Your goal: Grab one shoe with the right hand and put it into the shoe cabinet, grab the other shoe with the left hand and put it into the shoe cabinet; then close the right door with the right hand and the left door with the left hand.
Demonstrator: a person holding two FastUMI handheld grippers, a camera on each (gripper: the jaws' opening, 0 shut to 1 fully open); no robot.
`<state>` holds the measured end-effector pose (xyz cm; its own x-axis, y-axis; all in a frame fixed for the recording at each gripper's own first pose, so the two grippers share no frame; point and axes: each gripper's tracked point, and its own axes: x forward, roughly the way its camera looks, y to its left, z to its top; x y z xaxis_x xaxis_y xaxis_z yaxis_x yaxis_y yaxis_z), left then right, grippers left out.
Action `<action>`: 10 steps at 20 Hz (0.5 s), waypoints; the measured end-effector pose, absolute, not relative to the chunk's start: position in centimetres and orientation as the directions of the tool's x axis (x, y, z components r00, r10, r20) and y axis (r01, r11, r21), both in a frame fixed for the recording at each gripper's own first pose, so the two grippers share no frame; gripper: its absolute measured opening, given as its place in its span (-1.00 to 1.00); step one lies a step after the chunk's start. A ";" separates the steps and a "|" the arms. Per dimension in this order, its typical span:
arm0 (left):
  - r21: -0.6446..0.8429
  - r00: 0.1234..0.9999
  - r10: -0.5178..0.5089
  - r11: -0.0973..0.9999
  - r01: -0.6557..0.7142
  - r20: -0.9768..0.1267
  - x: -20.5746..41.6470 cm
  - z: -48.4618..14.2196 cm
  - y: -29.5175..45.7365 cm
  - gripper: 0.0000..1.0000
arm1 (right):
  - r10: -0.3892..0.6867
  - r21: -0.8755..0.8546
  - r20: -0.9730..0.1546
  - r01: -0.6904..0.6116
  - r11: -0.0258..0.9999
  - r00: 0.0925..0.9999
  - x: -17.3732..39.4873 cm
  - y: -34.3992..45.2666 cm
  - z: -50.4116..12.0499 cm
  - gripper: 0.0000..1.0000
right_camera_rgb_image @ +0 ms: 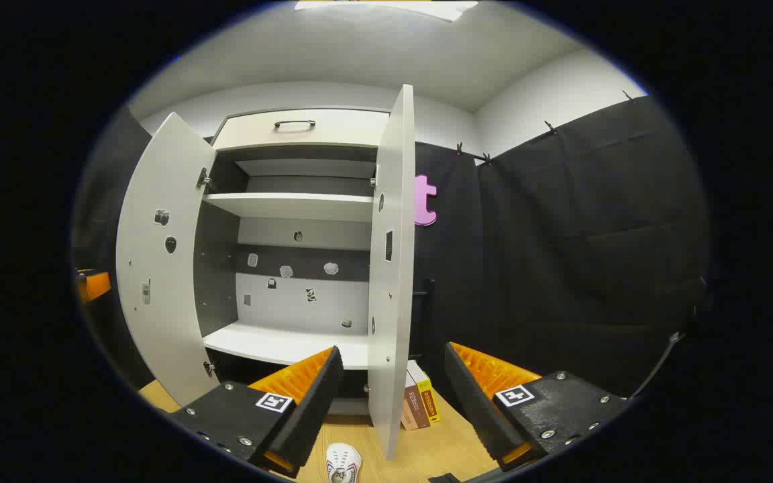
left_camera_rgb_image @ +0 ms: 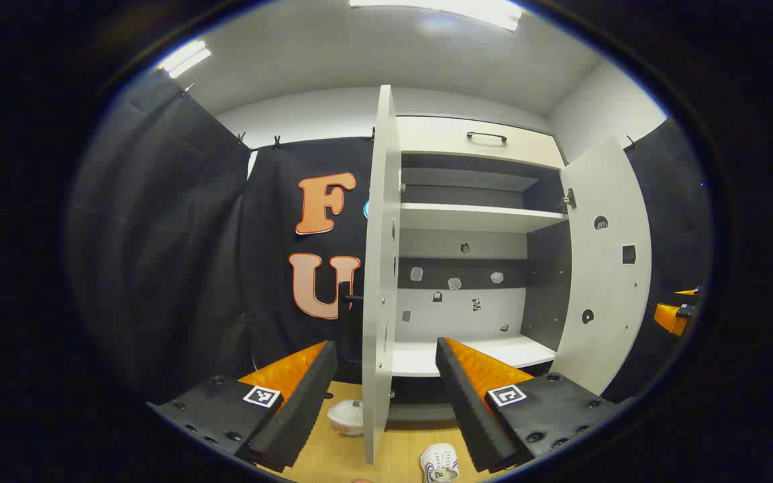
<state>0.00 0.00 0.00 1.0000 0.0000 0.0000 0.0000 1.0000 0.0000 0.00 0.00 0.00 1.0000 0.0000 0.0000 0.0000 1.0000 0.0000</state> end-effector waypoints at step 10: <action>0.016 1.000 0.008 1.000 -0.008 -0.003 0.0 -0.2 0.2 0.92 | 0.017 -0.016 -0.002 -0.017 1.000 1.000 0.1 1.1 -0.1 0.89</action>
